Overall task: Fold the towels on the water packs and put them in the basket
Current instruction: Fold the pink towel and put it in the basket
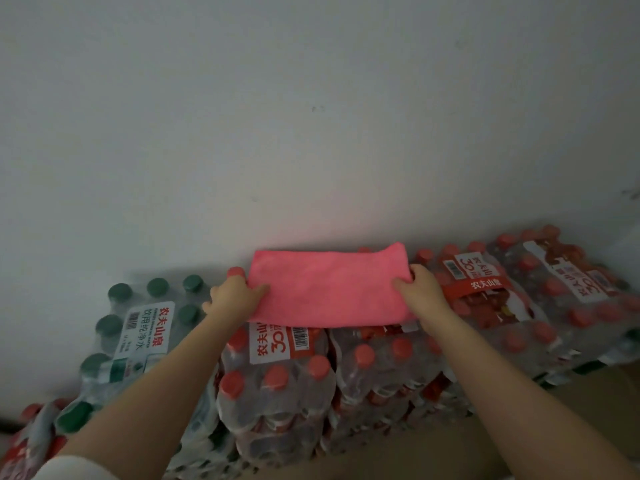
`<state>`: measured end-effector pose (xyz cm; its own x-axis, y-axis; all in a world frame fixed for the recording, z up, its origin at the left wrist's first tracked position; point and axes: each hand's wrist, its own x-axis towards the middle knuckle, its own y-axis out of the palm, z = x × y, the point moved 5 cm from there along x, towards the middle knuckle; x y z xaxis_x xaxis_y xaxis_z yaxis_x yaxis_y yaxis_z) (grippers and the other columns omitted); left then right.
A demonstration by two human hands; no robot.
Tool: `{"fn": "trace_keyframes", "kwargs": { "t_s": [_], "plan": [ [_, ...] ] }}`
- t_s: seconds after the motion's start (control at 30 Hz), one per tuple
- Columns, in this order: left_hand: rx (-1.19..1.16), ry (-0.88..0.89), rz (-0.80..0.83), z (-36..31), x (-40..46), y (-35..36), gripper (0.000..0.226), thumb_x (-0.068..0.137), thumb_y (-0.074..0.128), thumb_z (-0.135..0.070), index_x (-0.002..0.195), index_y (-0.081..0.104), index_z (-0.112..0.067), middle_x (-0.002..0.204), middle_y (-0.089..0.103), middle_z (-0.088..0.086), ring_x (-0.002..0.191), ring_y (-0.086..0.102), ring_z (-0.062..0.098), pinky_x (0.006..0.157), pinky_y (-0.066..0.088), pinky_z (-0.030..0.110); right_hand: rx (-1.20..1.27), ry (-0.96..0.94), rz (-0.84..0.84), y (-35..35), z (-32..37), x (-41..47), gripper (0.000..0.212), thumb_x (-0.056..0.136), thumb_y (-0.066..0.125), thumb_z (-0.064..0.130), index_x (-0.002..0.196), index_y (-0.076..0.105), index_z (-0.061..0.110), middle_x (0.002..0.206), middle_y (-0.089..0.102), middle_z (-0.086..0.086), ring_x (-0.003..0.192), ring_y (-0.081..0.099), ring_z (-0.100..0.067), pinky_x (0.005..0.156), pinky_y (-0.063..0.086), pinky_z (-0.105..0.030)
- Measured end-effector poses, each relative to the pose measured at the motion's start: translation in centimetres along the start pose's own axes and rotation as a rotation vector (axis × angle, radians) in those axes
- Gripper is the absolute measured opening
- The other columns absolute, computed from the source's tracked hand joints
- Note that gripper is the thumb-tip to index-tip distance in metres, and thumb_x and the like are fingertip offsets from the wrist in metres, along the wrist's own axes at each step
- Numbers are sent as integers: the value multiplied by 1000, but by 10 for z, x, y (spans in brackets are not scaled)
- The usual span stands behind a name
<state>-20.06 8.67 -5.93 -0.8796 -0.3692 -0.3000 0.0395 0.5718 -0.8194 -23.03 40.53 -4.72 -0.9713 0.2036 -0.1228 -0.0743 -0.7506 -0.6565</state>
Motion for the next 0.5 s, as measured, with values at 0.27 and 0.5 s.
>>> {"fn": "trace_keyframes", "kwargs": {
  "t_s": [0.27, 0.5],
  "plan": [
    [-286, 135, 78, -11, -37, -25, 34, 92, 48, -30, 112, 53, -4, 101, 64, 13, 87, 61, 28, 80, 49, 37, 312, -15, 16, -44, 6, -29, 27, 88, 57, 6, 114, 58, 3, 106, 59, -11, 91, 52, -20, 70, 42, -29],
    [302, 280, -86, 4, -65, -23, 68, 81, 56, -34, 138, 26, -13, 140, 35, 12, 128, 36, 32, 105, 34, 46, -525, -136, -62, -17, 1, -55, 53, 91, 51, 26, 136, 35, 3, 140, 38, -19, 128, 38, -35, 105, 34, -43]
  ]
}}
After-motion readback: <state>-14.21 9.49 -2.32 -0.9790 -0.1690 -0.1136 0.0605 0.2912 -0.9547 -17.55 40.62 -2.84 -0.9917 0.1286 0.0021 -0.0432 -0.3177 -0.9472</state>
